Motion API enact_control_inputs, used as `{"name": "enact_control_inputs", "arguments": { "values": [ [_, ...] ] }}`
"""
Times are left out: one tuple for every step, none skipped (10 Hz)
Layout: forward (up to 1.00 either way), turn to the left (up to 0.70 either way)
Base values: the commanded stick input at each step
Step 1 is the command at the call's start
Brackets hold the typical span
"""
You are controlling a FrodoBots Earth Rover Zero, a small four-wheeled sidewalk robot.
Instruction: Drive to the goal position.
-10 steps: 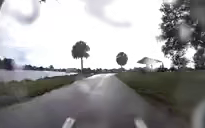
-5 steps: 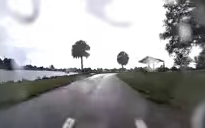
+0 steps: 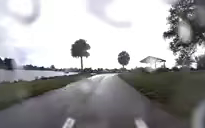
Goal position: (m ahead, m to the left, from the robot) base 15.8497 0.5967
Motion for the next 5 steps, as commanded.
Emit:
{"name": "enact_control_inputs", "arguments": {
  "values": [
    [1.0,0.0],
    [1.0,0.0],
    [1.0,0.0],
    [1.0,0.0],
    [1.0,0.0]
  ]
}}
